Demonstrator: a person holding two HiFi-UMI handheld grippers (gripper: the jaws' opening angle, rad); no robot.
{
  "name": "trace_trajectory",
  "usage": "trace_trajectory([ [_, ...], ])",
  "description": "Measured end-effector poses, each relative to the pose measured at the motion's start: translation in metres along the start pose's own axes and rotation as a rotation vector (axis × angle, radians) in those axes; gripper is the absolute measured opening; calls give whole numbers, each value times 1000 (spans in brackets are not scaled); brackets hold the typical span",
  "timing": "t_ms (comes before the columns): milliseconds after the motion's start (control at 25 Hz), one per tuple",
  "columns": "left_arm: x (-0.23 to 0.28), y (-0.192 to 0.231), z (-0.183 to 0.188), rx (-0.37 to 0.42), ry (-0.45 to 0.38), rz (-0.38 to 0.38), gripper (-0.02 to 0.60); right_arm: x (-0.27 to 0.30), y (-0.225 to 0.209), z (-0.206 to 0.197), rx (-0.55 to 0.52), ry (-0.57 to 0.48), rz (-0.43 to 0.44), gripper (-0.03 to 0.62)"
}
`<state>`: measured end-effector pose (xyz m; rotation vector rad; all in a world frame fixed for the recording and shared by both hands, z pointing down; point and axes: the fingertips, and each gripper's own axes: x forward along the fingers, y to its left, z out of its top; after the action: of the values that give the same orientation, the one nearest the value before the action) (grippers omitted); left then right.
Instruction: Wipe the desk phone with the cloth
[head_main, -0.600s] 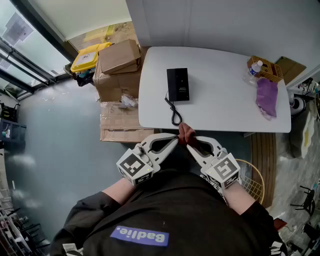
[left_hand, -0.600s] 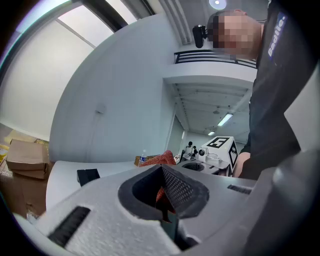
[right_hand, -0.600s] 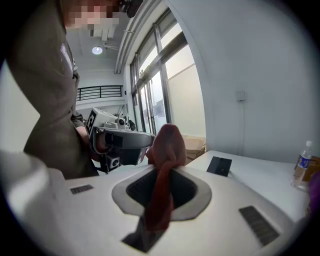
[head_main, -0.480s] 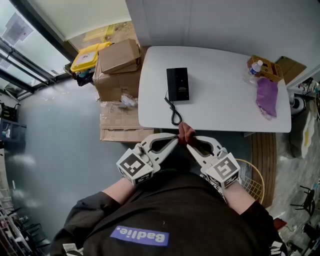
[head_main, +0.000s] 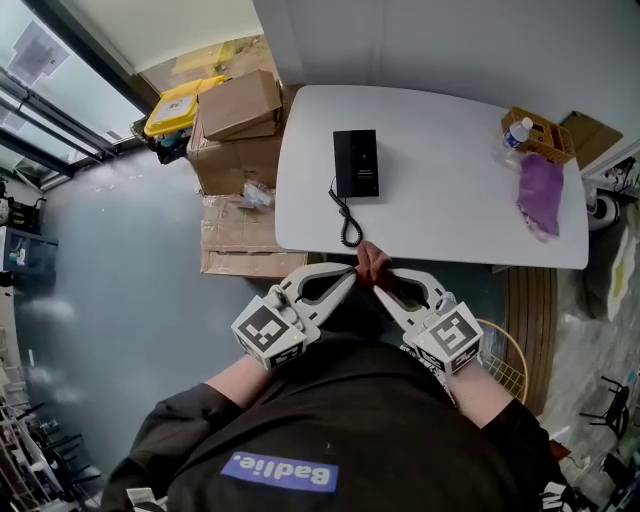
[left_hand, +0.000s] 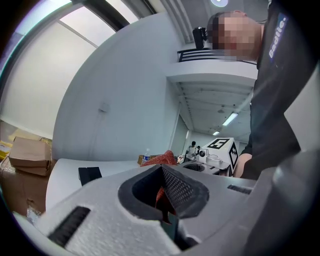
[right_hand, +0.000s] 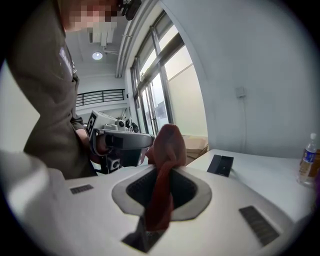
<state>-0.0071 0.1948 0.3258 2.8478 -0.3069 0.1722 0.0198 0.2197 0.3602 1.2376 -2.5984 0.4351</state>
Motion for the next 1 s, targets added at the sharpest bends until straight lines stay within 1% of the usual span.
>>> trace_trajectory([
  [200,5,8,1,-12,-40,15,15,3,-14,-4,13,9,7,71],
  [440,8,43,3,-30,-25,36,15,23,-32,1,9,33,-12,71],
  [520,12,57,7,-31,-32,17,15,32,-41,7,18,38,-32,71],
  [600,15,70,13,-27,-50,-18,15,43,-49,13,23,43,-52,71],
  [760,19,94,30,-43,-52,-77,15,67,-62,24,25,62,-90,71],
  [880,23,114,39,-42,-55,-121,15,80,-76,32,36,63,-139,71],
  [1000,28,133,43,-37,-58,-144,15,89,-93,37,39,61,-186,71],
])
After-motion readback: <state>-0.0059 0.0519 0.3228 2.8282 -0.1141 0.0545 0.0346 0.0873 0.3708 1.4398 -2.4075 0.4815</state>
